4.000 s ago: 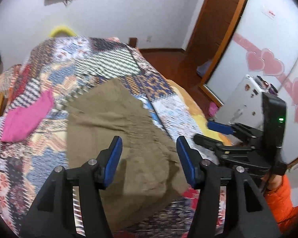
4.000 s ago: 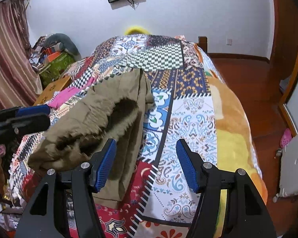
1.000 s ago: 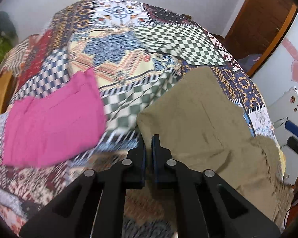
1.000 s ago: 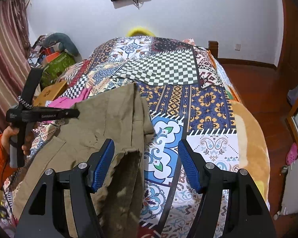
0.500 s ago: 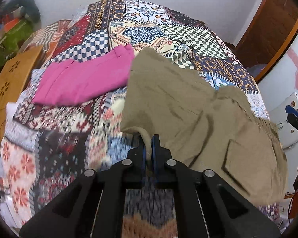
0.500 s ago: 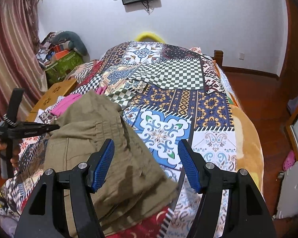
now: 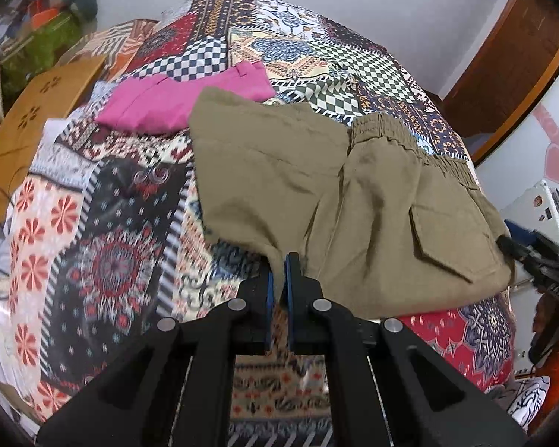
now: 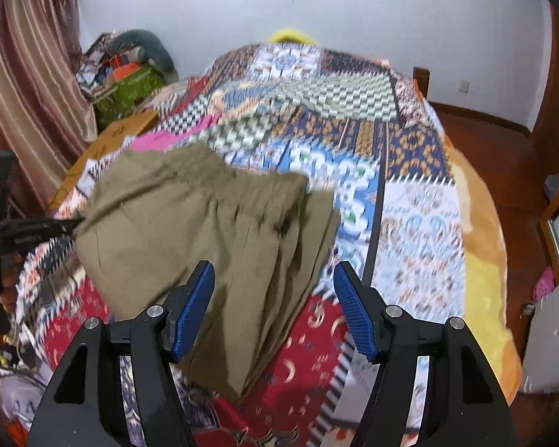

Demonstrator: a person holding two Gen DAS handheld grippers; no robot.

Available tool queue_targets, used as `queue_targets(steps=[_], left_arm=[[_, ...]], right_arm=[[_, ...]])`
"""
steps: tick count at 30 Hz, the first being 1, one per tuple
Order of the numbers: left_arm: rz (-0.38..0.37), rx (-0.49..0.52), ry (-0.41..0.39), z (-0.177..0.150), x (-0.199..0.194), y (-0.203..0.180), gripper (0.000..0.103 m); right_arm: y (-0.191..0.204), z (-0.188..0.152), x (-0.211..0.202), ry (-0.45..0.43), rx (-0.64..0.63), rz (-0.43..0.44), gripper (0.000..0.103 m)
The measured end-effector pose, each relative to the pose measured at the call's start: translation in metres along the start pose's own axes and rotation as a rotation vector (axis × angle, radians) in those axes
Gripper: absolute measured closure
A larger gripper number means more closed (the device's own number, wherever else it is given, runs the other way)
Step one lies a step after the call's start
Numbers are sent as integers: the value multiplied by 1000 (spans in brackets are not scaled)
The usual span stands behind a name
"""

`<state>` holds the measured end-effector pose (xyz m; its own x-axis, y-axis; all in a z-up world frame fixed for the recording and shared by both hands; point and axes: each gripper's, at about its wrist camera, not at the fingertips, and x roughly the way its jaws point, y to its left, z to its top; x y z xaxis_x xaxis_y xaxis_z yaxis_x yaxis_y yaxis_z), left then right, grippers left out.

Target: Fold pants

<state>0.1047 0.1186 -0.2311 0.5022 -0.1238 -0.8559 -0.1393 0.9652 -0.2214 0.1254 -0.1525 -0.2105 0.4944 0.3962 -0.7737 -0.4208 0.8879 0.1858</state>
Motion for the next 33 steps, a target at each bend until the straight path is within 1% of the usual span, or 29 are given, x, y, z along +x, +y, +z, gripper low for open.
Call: queue_targets(steps=[2, 4, 8, 12, 17, 19, 20, 23, 28, 32, 33], left_arm=[[-6, -17, -1, -4, -1, 6, 97], [-21, -37, 6, -7, -1, 11, 97], [-13, -46, 4, -13, 0, 14, 95], [-22, -66, -1, -18, -3, 21, 92], [18, -92, -6, -19, -9, 36, 92], [72, -96, -1, -18, -8, 44, 92], [82, -98, 5, -18, -8, 49, 92], [68, -121, 16, -16, -9, 59, 92], [73, -63, -34, -3, -22, 47, 92], [56, -3, -61, 19, -23, 27, 91], [53, 8, -65, 26, -21, 23, 89]], right_arm=[[1, -7, 7, 24, -6, -9, 41], [-1, -11, 10, 27, 5, -1, 40], [-5, -13, 11, 22, 25, 9, 39], [0, -16, 13, 15, -8, -21, 39], [1, -12, 18, 10, -43, -48, 39], [1, -10, 20, 6, -57, -67, 39], [0, -9, 22, 4, -63, -86, 39], [-7, -6, 28, 10, -55, -120, 39], [-13, -1, 25, 15, -30, -105, 39], [-11, 8, 19, -6, -42, -105, 39], [-11, 10, 18, -16, -40, -101, 39]])
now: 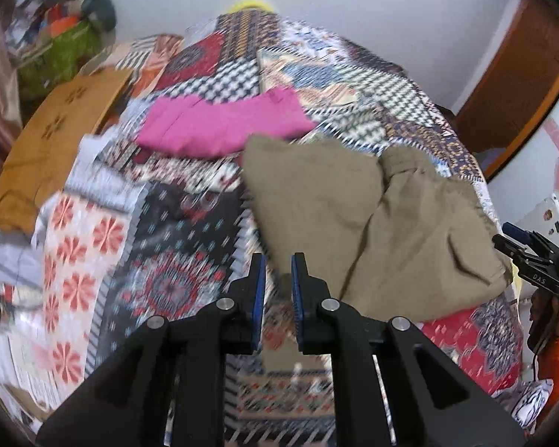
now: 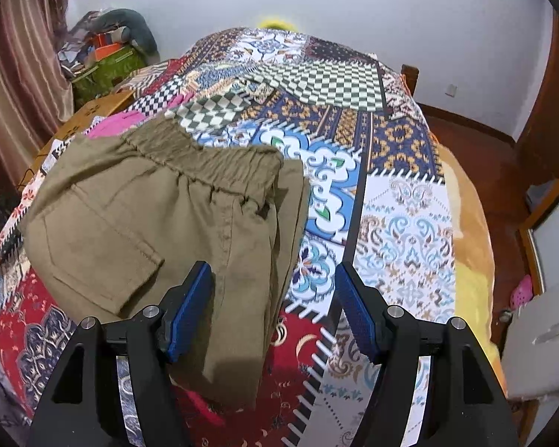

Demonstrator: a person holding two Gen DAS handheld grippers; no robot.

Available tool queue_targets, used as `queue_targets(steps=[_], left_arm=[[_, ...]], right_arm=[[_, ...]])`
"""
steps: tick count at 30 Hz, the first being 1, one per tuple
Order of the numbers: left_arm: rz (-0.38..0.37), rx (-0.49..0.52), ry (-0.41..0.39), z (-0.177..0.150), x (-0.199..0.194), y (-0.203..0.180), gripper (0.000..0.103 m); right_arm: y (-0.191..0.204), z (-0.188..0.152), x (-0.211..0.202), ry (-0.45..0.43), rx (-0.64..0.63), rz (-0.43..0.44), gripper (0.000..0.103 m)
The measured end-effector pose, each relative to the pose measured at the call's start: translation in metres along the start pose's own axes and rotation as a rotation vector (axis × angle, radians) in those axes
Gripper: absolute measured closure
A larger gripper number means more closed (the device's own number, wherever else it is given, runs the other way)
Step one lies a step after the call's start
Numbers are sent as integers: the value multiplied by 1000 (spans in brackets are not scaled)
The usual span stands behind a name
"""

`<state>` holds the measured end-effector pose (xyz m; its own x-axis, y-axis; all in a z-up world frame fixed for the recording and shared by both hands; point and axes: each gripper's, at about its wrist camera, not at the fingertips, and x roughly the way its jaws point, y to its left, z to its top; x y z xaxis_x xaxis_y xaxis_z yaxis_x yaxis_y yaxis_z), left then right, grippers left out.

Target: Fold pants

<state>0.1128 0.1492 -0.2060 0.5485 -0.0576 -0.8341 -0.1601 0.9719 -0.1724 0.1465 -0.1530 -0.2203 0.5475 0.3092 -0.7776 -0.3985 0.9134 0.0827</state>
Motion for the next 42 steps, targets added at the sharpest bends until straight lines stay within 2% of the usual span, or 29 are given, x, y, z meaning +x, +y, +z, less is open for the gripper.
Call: queue_targets(steps=[3, 6, 9, 12, 14, 20, 23, 27, 32, 34, 36, 38, 42], left_arm=[[-15, 26, -6, 17, 10, -12, 84], [-22, 52, 0, 29, 25, -22, 83], [-38, 57, 37, 40, 51, -28, 83], [-55, 48, 72, 47, 74, -28, 83], [-48, 54, 80, 49, 83, -29, 83], [-35, 58, 84, 56, 104, -24, 83], [-22, 64, 85, 55, 109, -24, 83], [2, 88, 83, 55, 107, -29, 83], [14, 82, 66, 56, 92, -29, 83], [18, 78, 52, 54, 82, -28, 80], [30, 77, 29, 52, 70, -26, 68], [45, 79, 7, 49, 59, -24, 63], [58, 83, -23, 42, 38, -19, 57]], right_arm=[[-4, 10, -1, -28, 17, 14, 39], [-8, 19, 1, -53, 35, 19, 39], [-13, 27, 8, -59, 54, 24, 39], [-18, 34, 14, -70, 76, 38, 49], [-20, 39, 20, -71, 79, 46, 51], [-17, 41, 51, -12, 49, 59, 55], [-22, 38, 60, 0, 72, 78, 56], [-29, 40, 56, 5, 97, 103, 55], [-27, 44, 41, -10, 83, 81, 55], [-26, 45, 37, -11, 88, 90, 55], [-25, 45, 32, -10, 94, 100, 55], [-22, 43, 26, -10, 89, 103, 54], [-16, 40, 15, -14, 68, 101, 46]])
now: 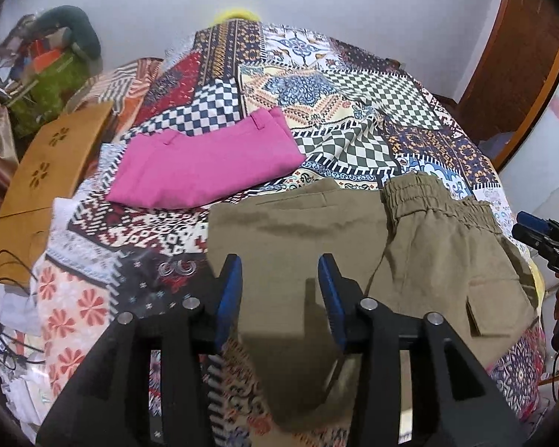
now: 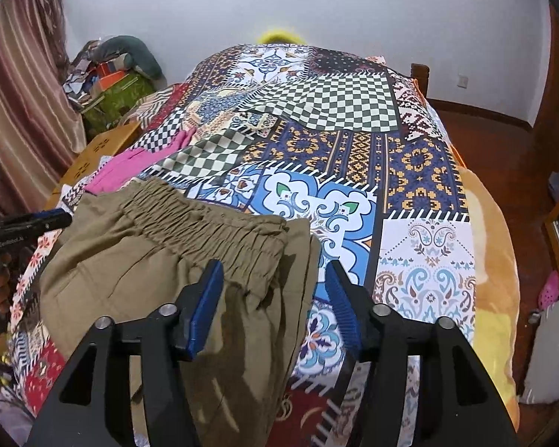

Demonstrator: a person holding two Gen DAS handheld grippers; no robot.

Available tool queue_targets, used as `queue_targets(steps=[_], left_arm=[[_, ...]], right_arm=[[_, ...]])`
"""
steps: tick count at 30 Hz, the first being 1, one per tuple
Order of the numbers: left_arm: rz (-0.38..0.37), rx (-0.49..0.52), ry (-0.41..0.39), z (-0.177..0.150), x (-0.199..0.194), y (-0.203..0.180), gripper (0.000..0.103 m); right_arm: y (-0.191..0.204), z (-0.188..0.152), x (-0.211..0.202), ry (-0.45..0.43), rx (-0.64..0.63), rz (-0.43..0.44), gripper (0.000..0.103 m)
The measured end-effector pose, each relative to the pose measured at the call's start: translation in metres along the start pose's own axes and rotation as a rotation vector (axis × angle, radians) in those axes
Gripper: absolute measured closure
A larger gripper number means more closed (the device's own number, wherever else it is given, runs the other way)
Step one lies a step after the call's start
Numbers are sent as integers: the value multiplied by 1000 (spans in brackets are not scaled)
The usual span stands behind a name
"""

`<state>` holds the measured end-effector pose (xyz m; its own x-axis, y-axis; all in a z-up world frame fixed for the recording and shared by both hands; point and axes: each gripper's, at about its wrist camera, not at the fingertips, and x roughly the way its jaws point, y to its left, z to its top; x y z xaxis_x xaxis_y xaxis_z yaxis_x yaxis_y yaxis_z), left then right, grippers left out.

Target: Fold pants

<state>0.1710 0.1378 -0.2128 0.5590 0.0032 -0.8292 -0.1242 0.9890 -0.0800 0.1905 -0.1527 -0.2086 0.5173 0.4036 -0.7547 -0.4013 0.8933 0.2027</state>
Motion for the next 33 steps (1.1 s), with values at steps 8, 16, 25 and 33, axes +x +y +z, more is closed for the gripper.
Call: queue_targets(steps=[8, 16, 25, 33], left_arm=[[-28, -55, 30, -28, -10, 16, 44], [-115, -131, 123, -45, 17, 19, 44], [-165, -126, 155, -30, 41, 7, 43], [-183, -141, 162, -20, 53, 7, 43]], right_arm=[[4, -19, -7, 33, 36, 20, 32], [-4, -38, 13, 120, 106, 58, 31], [-21, -27, 36, 149, 161, 132, 25], [-29, -25, 47, 168, 217, 220, 24]])
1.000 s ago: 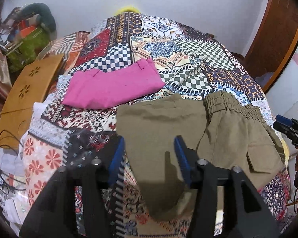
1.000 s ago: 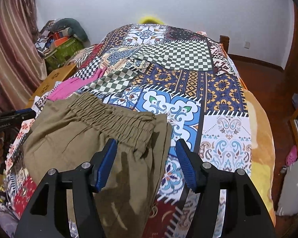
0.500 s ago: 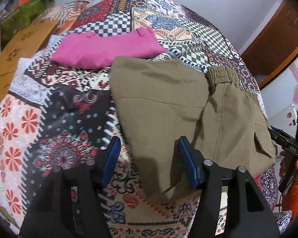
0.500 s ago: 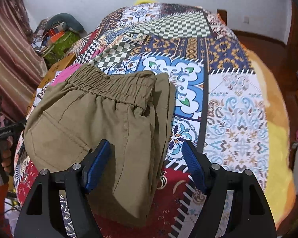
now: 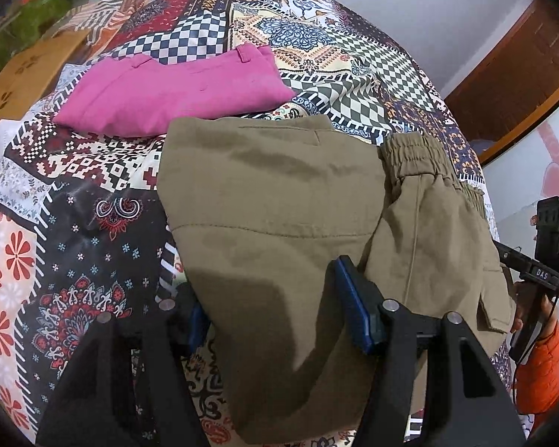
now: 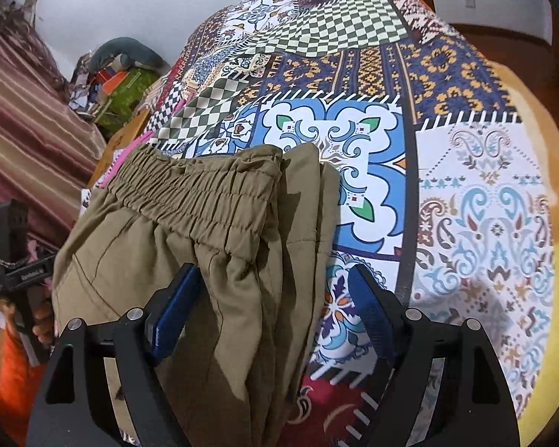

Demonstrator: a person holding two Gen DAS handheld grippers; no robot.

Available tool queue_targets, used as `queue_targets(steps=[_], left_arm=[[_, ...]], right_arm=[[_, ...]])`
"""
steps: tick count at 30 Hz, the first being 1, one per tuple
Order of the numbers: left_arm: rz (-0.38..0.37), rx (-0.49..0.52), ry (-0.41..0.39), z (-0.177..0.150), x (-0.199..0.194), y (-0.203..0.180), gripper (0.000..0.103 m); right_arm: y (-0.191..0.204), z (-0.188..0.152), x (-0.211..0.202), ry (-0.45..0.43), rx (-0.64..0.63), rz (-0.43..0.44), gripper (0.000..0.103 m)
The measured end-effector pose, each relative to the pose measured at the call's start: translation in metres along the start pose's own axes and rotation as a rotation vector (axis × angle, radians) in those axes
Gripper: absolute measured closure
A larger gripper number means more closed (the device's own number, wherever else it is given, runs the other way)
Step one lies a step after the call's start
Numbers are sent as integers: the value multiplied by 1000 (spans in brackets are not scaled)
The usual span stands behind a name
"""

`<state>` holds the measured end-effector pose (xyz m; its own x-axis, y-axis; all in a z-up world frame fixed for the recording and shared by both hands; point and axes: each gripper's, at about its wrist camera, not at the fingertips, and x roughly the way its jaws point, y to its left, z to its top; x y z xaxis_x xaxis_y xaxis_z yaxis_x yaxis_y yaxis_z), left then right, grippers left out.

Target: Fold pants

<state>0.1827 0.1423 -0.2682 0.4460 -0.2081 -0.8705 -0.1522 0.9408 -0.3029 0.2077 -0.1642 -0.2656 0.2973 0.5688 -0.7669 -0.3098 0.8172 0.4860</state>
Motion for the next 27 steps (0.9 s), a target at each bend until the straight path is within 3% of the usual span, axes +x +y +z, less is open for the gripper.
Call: queue_targets(steps=[11, 18, 21, 23, 25, 27], left_arm=[[-57, 9, 7, -20, -15, -5, 43], [-72, 10, 8, -13, -9, -9, 43], [-61, 28, 2, -10, -7, -14, 44], [-53, 42, -4, -9, -7, -17, 46], [-46, 58, -11, -8, -9, -20, 53], [-37, 67, -19, -7, -11, -23, 67]], right_arm=[[6, -24, -15, 41, -18, 63, 28], [9, -15, -6, 36, -9, 83, 31], [10, -9, -2, 25, -3, 90, 37], [10, -6, -1, 11, 0, 84, 48], [10, -3, -2, 5, -2, 71, 61], [10, -2, -5, -4, -12, 62, 67]])
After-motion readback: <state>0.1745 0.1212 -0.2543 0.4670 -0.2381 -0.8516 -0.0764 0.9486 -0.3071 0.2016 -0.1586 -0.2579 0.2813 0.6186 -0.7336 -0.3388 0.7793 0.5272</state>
